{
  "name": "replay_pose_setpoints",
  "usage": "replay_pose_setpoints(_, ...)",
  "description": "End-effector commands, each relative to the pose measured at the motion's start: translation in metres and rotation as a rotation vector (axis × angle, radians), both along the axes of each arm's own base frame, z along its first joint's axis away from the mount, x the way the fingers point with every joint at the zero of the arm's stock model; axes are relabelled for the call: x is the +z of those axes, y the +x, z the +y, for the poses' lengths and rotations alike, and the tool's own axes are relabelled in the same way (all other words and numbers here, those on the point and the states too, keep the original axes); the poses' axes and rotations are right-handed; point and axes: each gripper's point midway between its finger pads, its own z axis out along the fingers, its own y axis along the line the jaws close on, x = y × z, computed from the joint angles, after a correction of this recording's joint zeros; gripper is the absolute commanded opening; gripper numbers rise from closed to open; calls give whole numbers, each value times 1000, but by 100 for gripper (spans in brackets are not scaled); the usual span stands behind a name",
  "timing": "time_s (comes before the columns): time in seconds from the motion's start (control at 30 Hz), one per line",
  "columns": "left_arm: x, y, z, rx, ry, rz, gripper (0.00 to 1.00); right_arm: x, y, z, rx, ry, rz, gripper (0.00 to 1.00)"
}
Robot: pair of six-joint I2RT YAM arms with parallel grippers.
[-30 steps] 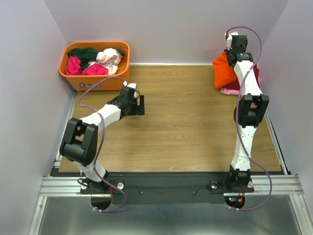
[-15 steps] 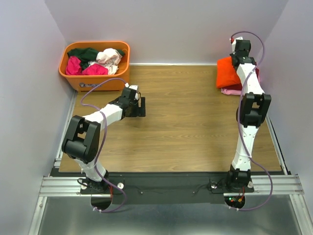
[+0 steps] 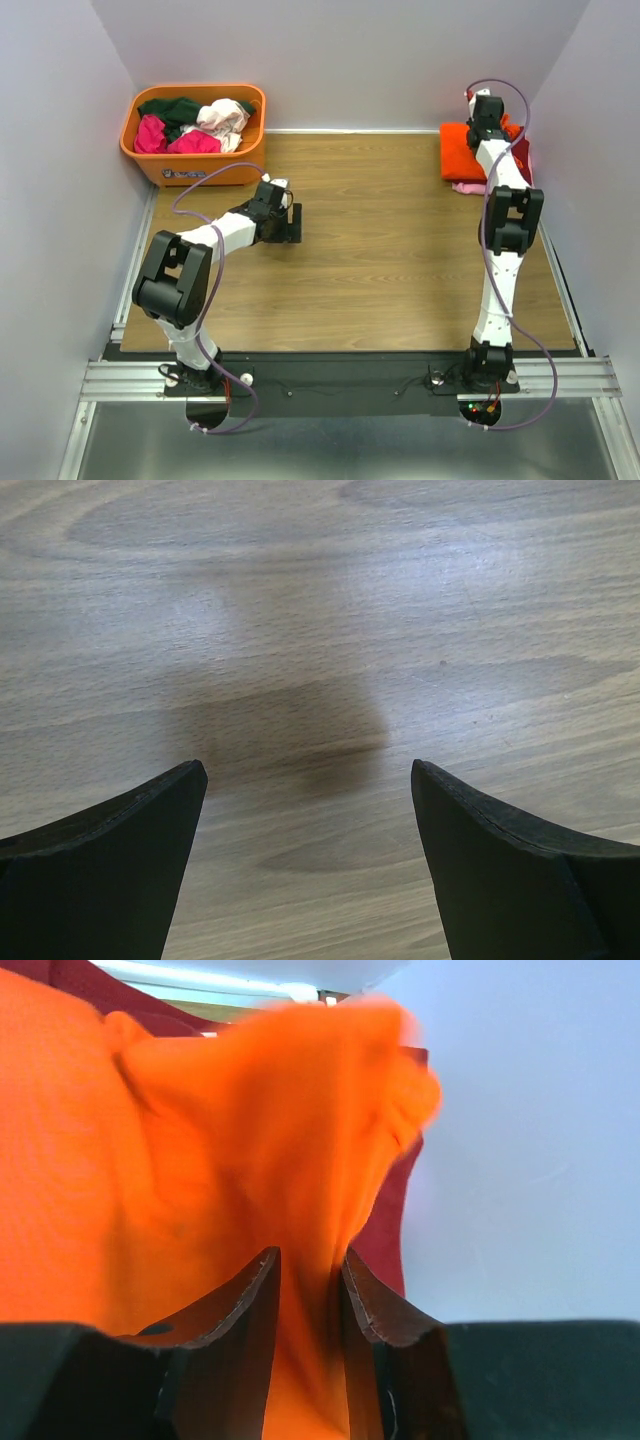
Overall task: Fold and stack the t-shirts
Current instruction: Neatly place the folded tshirt to the corner
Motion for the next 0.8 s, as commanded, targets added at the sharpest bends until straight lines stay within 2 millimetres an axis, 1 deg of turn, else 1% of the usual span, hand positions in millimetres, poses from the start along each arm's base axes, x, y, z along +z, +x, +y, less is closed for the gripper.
replay_pose_setpoints(0.0,17,12,-9,-19,-12,-50,95,17,13,-13,-46,-41,-111,35)
replay_pose_setpoints(0.1,17,10,-12,-31,-10,-51,95,21,13,-19,-80,-53,-140,32)
replay_pose_setpoints(0.13,18,10,-12,-30,-8,-54,95,24,12,-20,-95,-59,-152,29)
replay_pose_setpoints(0.23,19,9,-13,-33,9,-63,95,36,12,-23,-135,-45,-205,29)
replay_pose_setpoints(0.27,19,8,-13,-33,12,-63,95,45,9,-21,-140,-37,-223,32)
replay_pose_setpoints(0.33,25,9,-15,-33,5,-78,95,57,4,-16,-142,-11,-252,39)
replay_pose_setpoints(0.37,28,9,-15,-33,1,-87,95,70,-3,-9,-128,1,-260,48)
replay_pose_setpoints(0.4,32,9,-16,-33,-5,-97,95,78,-9,-8,-136,9,-273,52)
replay_pose_setpoints(0.43,42,10,-16,-28,-16,-122,95,86,-15,-6,-160,48,-312,55)
replay_pose_setpoints(0.47,46,9,-15,-25,-22,-135,95,96,-23,-5,-170,73,-332,63)
replay_pose_setpoints(0.5,52,9,-14,-21,-25,-152,95,106,-31,-3,-178,97,-358,65)
replay_pose_setpoints(0.53,66,9,-12,-11,-36,-189,95,130,-49,3,-186,143,-410,66)
replay_pose_setpoints(0.57,70,7,-10,-5,-39,-197,95,138,-56,8,-167,179,-425,70)
replay_pose_setpoints(0.6,78,5,-9,-3,-47,-207,95,150,-66,12,-175,204,-451,72)
replay_pose_setpoints(0.63,98,3,-8,0,-66,-247,95,179,-87,17,-175,236,-504,75)
replay_pose_setpoints(0.67,110,0,-6,11,-78,-260,95,185,-95,26,-161,306,-522,79)
replay_pose_setpoints(0.7,135,-5,-4,18,-105,-313,95,197,-107,32,-145,338,-543,82)
replay_pose_setpoints(0.73,150,-7,0,32,-112,-344,96,208,-117,38,-130,371,-562,83)
replay_pose_setpoints(0.77,166,-10,5,45,-122,-377,96,232,-141,46,-125,428,-625,85)
